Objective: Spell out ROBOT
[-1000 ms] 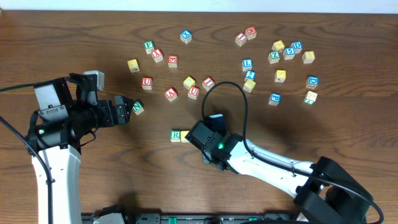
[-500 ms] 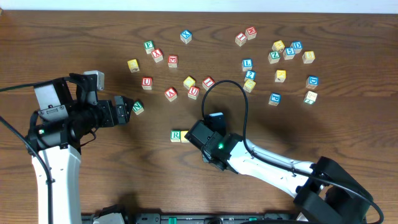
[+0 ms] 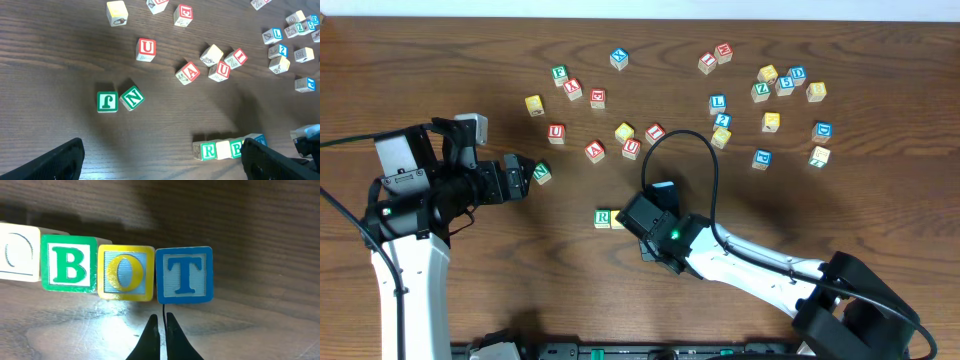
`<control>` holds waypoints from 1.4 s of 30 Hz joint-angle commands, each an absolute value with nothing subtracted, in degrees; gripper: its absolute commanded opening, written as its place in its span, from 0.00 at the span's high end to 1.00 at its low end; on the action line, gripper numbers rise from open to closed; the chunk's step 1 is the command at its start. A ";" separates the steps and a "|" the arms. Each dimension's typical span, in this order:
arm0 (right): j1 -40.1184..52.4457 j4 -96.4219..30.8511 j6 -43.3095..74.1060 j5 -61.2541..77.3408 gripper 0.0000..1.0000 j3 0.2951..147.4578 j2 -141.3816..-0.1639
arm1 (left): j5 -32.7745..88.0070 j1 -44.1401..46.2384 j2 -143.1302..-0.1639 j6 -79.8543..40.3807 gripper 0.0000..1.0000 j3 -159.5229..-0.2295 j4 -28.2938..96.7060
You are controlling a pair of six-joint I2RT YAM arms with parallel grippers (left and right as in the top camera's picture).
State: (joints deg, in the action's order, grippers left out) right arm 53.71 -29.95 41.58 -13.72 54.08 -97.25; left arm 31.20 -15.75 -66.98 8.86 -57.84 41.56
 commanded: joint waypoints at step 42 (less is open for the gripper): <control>52.49 -32.62 34.37 -20.88 0.99 72.44 -97.62 | 31.48 -16.01 -66.87 9.19 0.02 -58.89 41.54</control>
State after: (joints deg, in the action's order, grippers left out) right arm 52.88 -33.87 35.46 -20.36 71.50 -97.47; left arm 31.20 -15.75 -66.98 8.86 -57.84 41.56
